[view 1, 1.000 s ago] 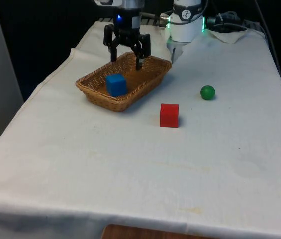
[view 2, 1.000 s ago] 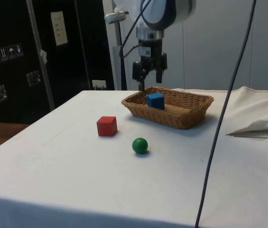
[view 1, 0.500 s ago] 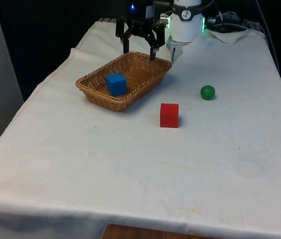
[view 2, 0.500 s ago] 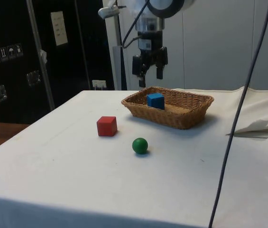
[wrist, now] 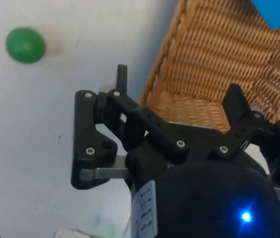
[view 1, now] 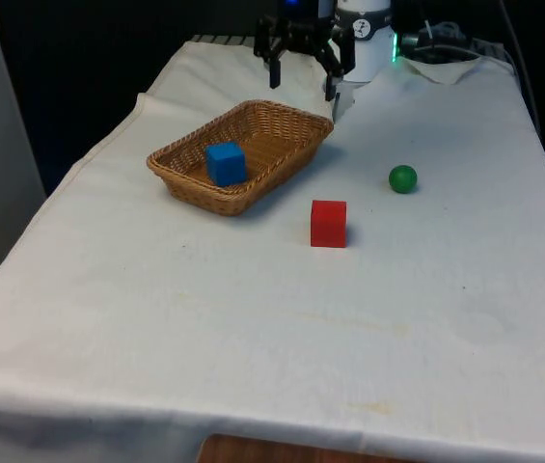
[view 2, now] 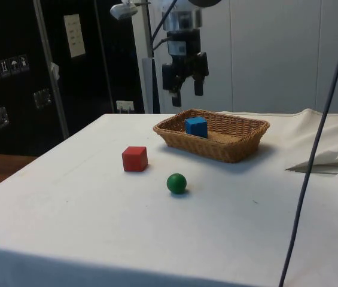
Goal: Place all non-red objects into the basket.
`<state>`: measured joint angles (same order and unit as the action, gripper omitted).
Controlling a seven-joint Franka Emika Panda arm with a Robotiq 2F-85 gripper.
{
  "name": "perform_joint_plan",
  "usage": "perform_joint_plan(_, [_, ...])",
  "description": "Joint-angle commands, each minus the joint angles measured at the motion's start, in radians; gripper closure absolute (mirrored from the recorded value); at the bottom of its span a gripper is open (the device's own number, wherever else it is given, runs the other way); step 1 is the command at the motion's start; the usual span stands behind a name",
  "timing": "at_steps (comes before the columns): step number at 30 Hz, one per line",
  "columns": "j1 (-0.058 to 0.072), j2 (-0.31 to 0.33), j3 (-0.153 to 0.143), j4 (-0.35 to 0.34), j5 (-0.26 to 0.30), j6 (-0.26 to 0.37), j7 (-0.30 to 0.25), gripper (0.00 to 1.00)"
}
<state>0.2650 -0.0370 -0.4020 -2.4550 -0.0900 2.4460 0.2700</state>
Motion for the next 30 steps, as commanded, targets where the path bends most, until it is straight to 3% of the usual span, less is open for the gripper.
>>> perform_joint_plan(1, [0.003,-0.006,0.007,0.001,-0.021,-0.017,0.025,0.00])
perform_joint_plan(9, [0.003,-0.027,0.066,0.005,-0.016,-0.061,0.056,0.00])
perform_joint_plan(10, [0.000,-0.025,0.060,0.004,0.000,-0.055,0.034,0.00])
perform_joint_plan(11, [0.003,-0.029,0.080,0.004,-0.017,-0.062,0.066,0.00])
perform_joint_plan(18, [0.002,-0.035,0.129,-0.007,-0.014,-0.050,0.099,0.00])
perform_joint_plan(20, [0.000,-0.028,0.126,0.001,0.000,-0.057,0.081,0.00])
perform_joint_plan(23, [0.002,-0.042,0.152,-0.019,-0.015,-0.035,0.116,0.00])
perform_joint_plan(30, [0.000,-0.045,0.183,-0.034,0.000,-0.016,0.121,0.00])
